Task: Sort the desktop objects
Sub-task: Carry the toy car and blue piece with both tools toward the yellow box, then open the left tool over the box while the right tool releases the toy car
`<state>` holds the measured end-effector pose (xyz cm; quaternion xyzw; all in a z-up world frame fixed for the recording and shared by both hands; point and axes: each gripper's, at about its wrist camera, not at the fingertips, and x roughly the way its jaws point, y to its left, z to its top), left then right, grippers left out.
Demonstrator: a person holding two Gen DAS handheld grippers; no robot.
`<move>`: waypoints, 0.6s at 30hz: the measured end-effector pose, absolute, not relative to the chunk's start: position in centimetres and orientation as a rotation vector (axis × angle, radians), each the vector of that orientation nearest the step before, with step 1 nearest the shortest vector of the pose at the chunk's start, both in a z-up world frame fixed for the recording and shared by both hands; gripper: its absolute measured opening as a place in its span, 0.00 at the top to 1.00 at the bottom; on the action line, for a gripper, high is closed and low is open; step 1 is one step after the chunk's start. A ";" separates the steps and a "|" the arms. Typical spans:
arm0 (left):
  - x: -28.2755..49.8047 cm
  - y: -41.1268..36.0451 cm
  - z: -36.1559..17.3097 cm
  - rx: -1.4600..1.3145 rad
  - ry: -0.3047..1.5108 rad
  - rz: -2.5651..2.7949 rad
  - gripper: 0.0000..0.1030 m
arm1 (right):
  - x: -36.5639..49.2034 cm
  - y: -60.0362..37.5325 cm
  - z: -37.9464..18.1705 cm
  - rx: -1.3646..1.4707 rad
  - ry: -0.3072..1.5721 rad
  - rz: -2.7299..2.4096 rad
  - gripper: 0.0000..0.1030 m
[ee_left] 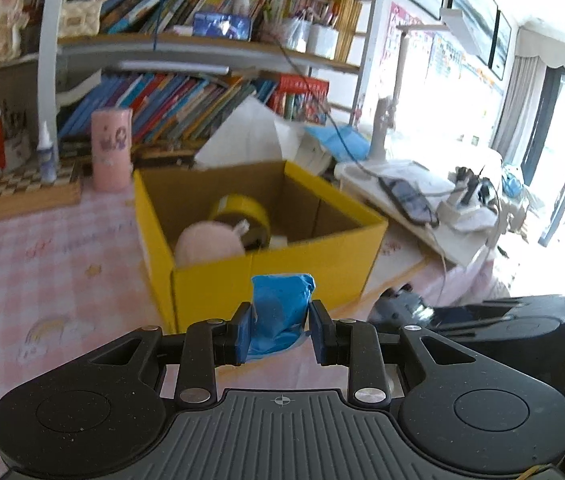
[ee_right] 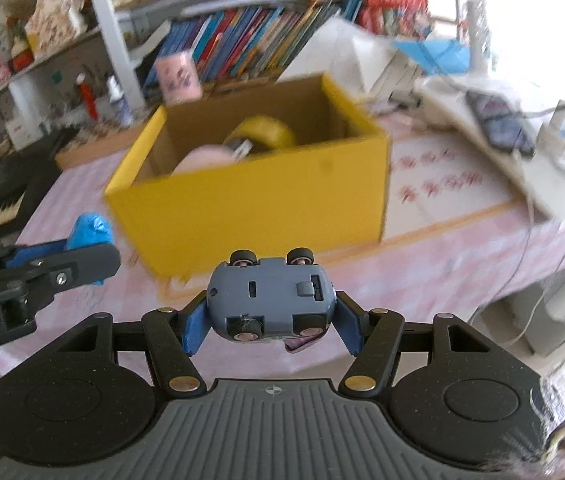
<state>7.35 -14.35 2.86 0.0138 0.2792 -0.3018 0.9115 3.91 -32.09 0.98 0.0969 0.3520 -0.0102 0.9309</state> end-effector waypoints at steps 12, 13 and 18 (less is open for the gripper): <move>13.2 -20.1 4.8 0.052 0.499 -0.519 0.72 | 10.7 -38.7 6.2 0.141 0.514 0.006 0.41; 13.7 -20.5 4.7 0.052 0.502 -0.512 0.72 | 11.4 -39.1 6.4 0.131 0.508 0.024 0.41; 16.0 -22.4 3.6 0.071 0.544 -0.466 0.72 | 14.2 -40.2 6.3 0.076 0.517 0.119 0.41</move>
